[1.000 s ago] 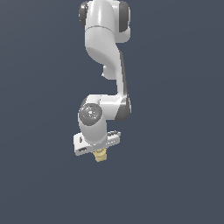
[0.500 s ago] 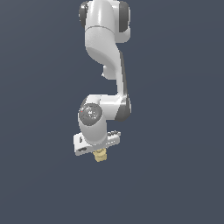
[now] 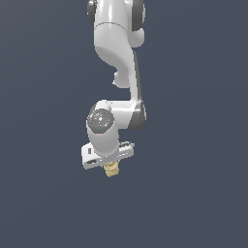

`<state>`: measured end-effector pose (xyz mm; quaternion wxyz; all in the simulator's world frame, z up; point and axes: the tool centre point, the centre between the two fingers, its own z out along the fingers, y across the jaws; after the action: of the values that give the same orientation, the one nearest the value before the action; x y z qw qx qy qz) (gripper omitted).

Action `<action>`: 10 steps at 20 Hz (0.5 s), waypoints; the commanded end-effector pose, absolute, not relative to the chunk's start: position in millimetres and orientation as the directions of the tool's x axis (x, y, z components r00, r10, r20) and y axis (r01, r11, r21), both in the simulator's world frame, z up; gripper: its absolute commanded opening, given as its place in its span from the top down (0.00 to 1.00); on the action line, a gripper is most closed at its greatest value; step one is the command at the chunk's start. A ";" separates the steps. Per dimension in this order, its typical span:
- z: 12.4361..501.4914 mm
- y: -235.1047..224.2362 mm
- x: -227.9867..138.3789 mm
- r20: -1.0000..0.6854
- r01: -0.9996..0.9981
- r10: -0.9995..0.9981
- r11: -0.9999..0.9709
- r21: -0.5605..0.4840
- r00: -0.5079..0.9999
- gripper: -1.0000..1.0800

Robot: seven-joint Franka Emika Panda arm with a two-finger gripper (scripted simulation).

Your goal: Pick up the object and move it to a goal position.

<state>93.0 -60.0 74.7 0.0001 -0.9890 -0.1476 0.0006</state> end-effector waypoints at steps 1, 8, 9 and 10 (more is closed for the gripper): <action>83.9 -58.5 88.8 0.000 0.292 0.292 -0.956 0.000 0.956 1.00; 123.0 -51.9 68.2 0.000 0.292 0.292 -0.956 0.000 0.956 1.00; 130.4 -50.6 64.3 0.000 0.292 0.292 -0.956 0.000 0.956 1.00; 138.4 -49.3 60.2 0.000 0.292 0.292 -0.956 0.000 0.956 1.00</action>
<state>65.9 -51.3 126.6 0.0000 -0.9890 -0.1477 0.0008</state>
